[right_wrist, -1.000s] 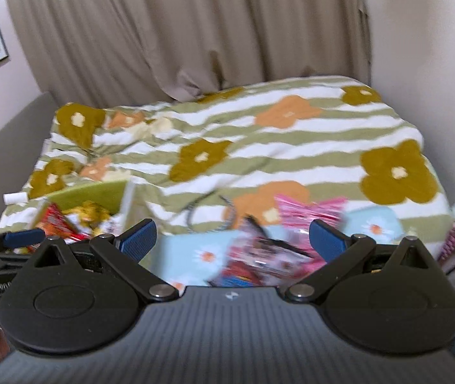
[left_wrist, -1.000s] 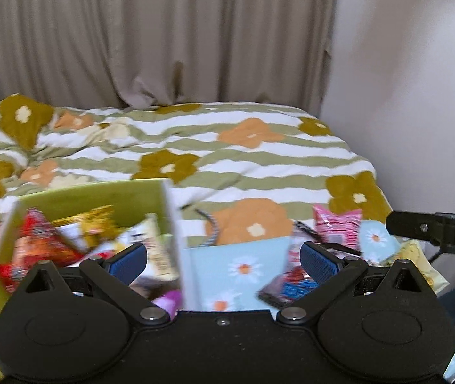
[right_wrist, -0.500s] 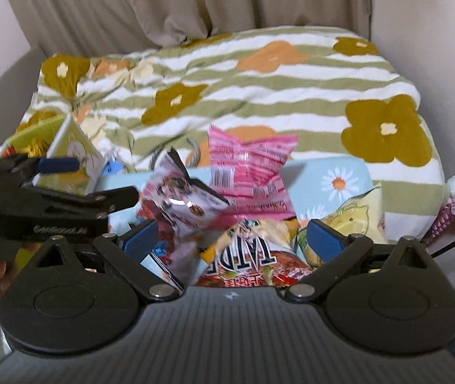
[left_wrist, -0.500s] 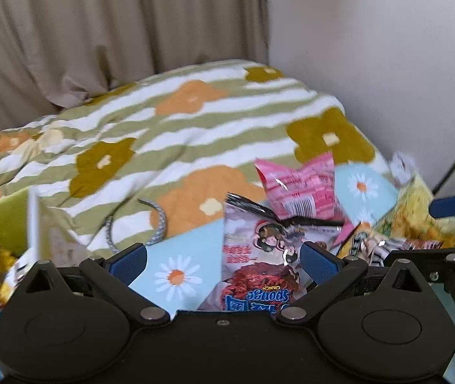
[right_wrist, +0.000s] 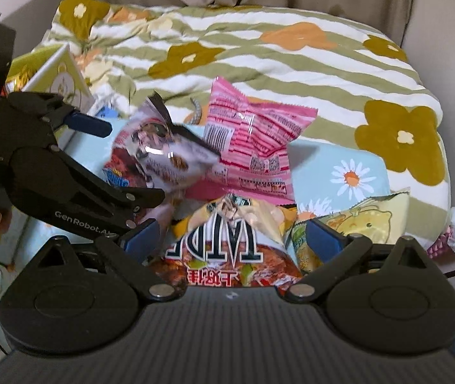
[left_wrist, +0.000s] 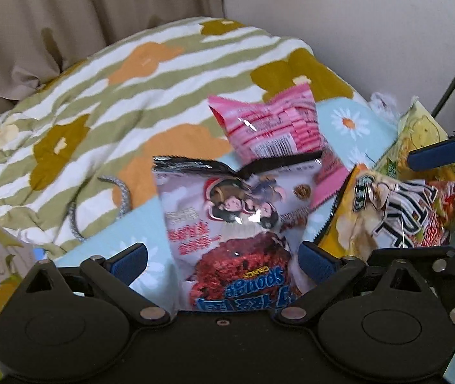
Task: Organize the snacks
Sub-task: 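Grasp the purple Sponge cake bag with the left gripper while the right gripper grasps the TATRE bag, then carry both bags over the cardboard box and open both grippers to drop them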
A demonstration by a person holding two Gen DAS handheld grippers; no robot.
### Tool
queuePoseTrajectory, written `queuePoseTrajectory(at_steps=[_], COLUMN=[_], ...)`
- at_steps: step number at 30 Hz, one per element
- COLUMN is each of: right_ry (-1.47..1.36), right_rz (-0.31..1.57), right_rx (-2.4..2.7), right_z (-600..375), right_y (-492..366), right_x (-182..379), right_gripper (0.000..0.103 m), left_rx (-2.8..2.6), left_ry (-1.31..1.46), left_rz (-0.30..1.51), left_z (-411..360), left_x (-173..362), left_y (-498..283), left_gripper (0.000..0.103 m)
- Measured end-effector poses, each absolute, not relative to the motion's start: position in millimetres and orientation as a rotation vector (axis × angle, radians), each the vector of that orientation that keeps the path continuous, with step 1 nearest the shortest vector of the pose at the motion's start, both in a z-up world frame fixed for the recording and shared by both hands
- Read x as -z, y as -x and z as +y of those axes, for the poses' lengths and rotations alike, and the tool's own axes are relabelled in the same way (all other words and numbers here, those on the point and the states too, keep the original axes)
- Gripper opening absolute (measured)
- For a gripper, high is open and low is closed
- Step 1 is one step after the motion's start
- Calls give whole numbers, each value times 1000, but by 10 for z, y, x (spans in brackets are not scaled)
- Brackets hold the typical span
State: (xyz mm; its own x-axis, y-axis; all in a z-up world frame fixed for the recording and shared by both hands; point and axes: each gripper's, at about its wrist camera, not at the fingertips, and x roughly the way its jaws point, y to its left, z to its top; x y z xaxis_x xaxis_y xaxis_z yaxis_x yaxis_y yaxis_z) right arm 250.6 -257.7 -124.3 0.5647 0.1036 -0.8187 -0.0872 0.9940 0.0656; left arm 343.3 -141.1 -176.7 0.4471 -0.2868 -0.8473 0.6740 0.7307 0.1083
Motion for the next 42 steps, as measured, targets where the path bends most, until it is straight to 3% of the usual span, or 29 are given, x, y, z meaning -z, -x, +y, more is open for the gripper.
queuePoseTrajectory(at_steps=[3, 9, 27, 28, 31, 38, 42], right_ry=[-34, -45, 34, 40, 68, 53, 45], right_rz=[984, 1001, 1038, 1043, 1053, 1039, 997], right_rx=[-129, -142, -182, -185, -195, -210, -213], right_z=[-2589, -2551, -2426, -2415, -2371, -2350, -2325], right_y=[-2529, -2548, -2499, -2482, -2414, -2288, -2197], right_x=[1300, 1353, 1528, 1543, 1586, 1561, 1417], right_gripper=[103, 103, 103, 96, 88, 78, 77], left_rx=[647, 589, 396, 393, 377, 350, 337], left_ry=[-439, -388, -281, -278, -261, -222, -179], left_rz=[975, 997, 1015, 1014, 1011, 973, 946], left_z=[-1393, -1321, -1005, -998, -971, -914, -872], left_x=[1833, 1806, 1659, 1654, 1629, 1484, 1315], left_y=[-3450, -3397, -2769, -2743, -2662, -2469, -2362], left_gripper=[79, 72, 70, 70, 70, 70, 70])
